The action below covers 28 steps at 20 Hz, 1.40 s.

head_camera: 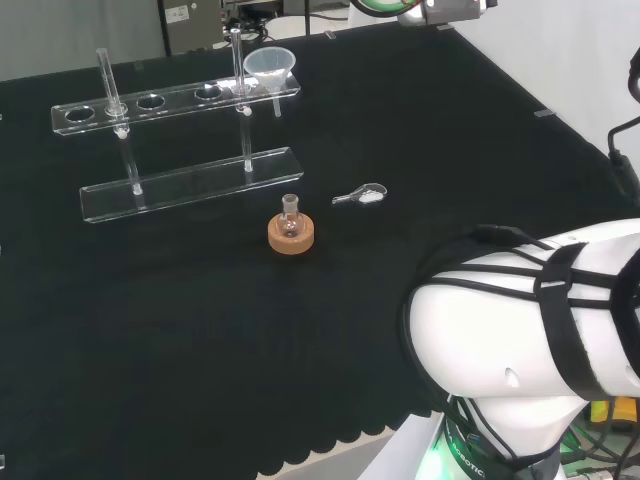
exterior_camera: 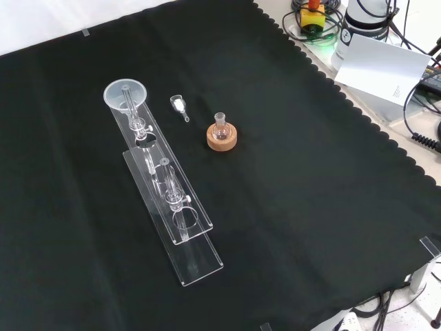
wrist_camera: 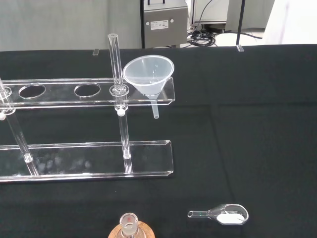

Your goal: Pick up the funnel from the transparent funnel stand.

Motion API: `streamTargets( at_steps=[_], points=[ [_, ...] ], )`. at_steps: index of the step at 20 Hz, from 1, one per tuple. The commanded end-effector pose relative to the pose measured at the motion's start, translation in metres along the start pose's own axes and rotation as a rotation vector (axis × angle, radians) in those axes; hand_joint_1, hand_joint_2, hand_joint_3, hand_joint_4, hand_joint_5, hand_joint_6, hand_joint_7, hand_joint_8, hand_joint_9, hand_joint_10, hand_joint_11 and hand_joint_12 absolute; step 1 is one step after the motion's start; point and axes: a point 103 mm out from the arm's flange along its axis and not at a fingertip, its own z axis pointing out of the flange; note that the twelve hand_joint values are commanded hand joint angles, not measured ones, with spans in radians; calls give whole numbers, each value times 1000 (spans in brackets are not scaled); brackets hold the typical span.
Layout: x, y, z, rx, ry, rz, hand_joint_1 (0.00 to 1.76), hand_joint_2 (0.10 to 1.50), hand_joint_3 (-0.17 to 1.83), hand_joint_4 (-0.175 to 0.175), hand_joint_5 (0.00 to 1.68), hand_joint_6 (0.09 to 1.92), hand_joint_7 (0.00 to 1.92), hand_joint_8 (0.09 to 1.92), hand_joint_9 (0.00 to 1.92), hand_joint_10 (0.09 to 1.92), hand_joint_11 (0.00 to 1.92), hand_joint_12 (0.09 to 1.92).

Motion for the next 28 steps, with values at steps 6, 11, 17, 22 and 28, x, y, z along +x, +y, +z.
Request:
streamTargets(
  at_steps=[6, 11, 17, 22, 28],
  points=[
    [3, 0, 0, -9, -19, 5, 0, 1196, 415, 11, 133, 87, 10, 139, 41, 578, 0, 1271],
    [4, 8, 4, -6, -22, 18, 0, 1199, 406, 11, 136, 87, 9, 142, 41, 577, 0, 1271],
    [-4, 24, 25, 17, -33, 53, 0, 1200, 401, 11, 137, 87, 8, 144, 42, 576, 0, 1271],
    [-9, 54, 43, 46, -49, 72, 0, 1199, 396, 10, 137, 87, 8, 146, 42, 576, 0, 1272],
    [-8, 122, 62, 61, -70, 59, 0, 1177, 375, 14, 122, 87, 20, 159, 52, 585, 0, 1280]
  ],
)
